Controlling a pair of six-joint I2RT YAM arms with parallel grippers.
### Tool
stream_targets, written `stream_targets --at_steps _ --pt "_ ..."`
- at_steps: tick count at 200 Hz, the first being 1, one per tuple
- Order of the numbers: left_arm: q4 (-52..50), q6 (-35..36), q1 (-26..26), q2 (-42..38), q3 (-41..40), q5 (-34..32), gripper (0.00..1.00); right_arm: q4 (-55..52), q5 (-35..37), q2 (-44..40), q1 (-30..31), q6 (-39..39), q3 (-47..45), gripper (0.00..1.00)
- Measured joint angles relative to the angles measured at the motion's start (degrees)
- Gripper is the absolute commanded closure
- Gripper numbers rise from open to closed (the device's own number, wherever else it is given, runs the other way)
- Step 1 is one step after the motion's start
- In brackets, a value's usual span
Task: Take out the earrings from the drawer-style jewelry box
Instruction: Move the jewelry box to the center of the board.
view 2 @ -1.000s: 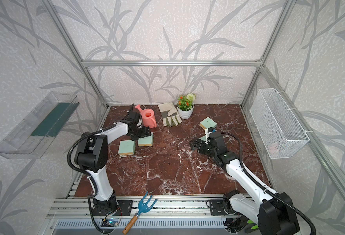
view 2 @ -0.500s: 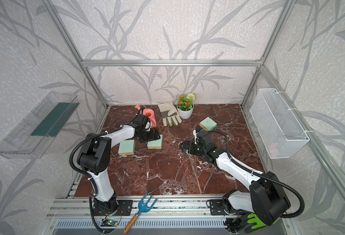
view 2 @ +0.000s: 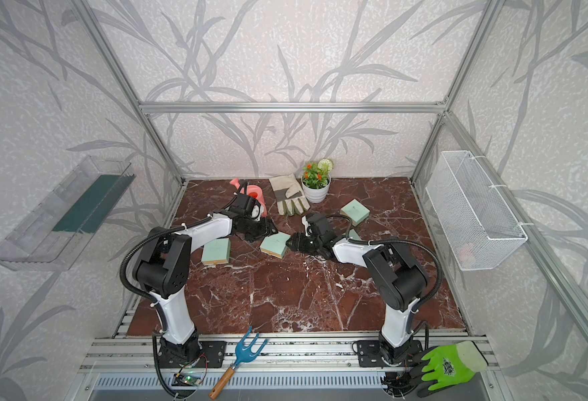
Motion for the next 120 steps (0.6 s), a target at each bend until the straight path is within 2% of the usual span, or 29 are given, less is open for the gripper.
stream_targets --at_steps 20,59,99,120 --pt "0.57 -0.09 -0.02 0.02 -0.55 0.76 0.39 0.98 -0.90 3.02 0.00 1.16 2.21 0.47" --pt "1.09 -0.02 -0.04 0.79 -1.25 2.62 0.46 2.01 -1.36 5.92 0.00 2.43 4.00 0.49" --pt "2.29 -0.39 -0.07 0.90 -4.22 4.72 0.53 3.28 -1.86 6.80 0.00 2.60 4.13 0.50" --pt "4.11 -0.72 -0.07 0.20 -5.84 5.95 0.53 4.35 -1.99 6.75 -0.13 2.36 3.06 0.50"
